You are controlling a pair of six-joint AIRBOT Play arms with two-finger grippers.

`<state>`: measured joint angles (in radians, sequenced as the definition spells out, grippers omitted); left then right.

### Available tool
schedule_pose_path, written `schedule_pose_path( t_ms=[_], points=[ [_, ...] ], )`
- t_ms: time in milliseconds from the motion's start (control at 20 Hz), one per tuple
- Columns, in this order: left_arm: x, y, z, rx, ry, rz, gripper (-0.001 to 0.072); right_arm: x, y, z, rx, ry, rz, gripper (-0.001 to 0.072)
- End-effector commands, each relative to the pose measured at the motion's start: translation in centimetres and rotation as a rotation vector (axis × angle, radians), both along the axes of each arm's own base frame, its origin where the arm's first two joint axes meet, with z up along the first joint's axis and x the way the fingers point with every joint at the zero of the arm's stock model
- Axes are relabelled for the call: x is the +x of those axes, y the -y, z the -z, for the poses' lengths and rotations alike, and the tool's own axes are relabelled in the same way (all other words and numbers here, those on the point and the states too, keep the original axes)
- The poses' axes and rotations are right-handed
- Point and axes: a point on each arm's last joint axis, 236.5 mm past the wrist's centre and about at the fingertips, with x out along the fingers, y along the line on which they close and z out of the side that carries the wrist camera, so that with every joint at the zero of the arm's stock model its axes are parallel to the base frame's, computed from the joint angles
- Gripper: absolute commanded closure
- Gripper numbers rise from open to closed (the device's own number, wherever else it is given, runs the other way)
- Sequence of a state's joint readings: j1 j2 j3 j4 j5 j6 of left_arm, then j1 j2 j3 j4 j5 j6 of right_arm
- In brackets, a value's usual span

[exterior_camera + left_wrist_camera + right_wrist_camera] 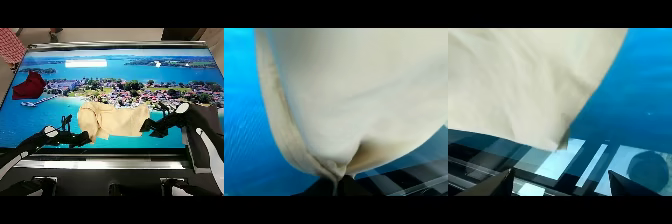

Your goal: Fold the shirts.

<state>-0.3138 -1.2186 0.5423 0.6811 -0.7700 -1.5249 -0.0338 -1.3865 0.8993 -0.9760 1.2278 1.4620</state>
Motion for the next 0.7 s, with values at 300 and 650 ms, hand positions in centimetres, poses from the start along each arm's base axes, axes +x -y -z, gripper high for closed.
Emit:
schedule_pose_path(
  t_ms=[300, 650],
  points=[
    [1.5, 0.3, -2.7, -0.016, 0.165, 0.084, 0.0671, 1.9, -7.6, 3.0, 0.088, -0.039, 0.101, 0.0674],
    [11.1, -15.0, -30.2, 0.399, 0.892, -0.005, 0.0673, 12.6, 4.6, -26.3, -0.144, 0.864, 0.154, 0.0674]
  ],
)
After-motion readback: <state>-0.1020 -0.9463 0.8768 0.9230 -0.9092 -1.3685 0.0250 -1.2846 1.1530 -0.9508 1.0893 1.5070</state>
